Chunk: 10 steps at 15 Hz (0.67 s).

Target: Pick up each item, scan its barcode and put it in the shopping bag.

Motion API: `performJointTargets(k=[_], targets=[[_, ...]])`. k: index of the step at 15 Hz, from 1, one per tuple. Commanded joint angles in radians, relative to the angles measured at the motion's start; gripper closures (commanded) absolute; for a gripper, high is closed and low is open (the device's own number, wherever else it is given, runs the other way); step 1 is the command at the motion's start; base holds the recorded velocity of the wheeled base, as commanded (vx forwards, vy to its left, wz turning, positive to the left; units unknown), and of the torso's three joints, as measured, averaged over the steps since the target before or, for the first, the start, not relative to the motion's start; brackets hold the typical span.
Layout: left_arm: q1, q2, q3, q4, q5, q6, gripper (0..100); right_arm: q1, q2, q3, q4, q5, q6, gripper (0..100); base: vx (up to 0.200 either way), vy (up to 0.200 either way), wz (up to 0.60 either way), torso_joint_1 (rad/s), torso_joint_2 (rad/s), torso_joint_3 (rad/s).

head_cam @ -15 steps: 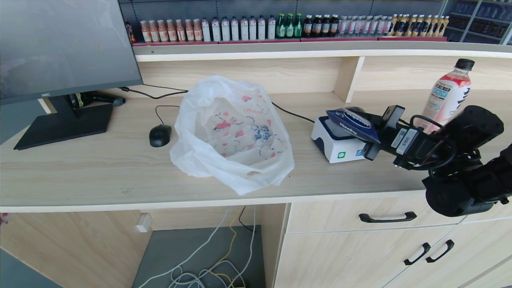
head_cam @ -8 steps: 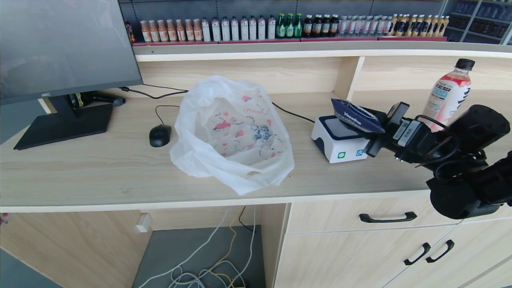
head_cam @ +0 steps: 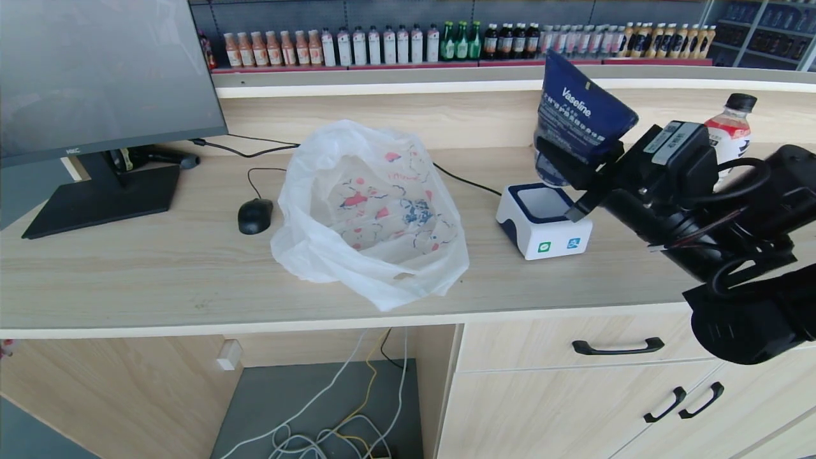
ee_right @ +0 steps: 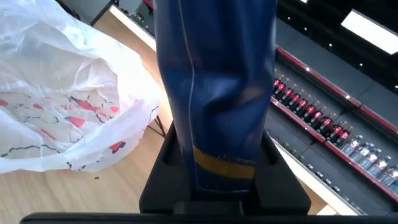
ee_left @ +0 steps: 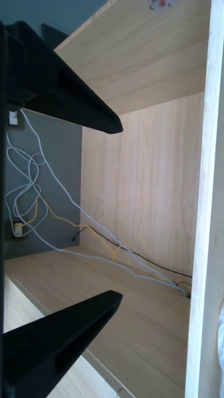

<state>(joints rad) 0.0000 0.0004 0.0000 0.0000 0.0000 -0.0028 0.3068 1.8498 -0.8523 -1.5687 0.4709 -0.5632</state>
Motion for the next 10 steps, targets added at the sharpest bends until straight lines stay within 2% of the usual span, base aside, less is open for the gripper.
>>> performJointTargets(k=[1, 5, 7, 10], targets=[[-0.002, 0.000, 0.000, 0.000, 0.000, 0.000, 0, 0.115, -0.073, 0.033, -0.002, -0.092, 0.060, 100, 0.000, 0.000, 0.00, 0.000, 0.00, 0.000], [0.000, 0.000, 0.000, 0.000, 0.000, 0.000, 0, 0.115, -0.147, 0.104, -0.002, -0.121, 0.213, 100, 0.000, 0.000, 0.00, 0.000, 0.00, 0.000], [-0.002, 0.000, 0.000, 0.000, 0.000, 0.000, 0, 0.118, -0.152, 0.128, -0.002, -0.210, 0.312, 100, 0.000, 0.000, 0.00, 0.000, 0.00, 0.000], [0.000, 0.000, 0.000, 0.000, 0.000, 0.000, 0, 0.123, -0.150, 0.180, -0.002, -0.285, 0.421, 100, 0.000, 0.000, 0.00, 0.000, 0.00, 0.000]])
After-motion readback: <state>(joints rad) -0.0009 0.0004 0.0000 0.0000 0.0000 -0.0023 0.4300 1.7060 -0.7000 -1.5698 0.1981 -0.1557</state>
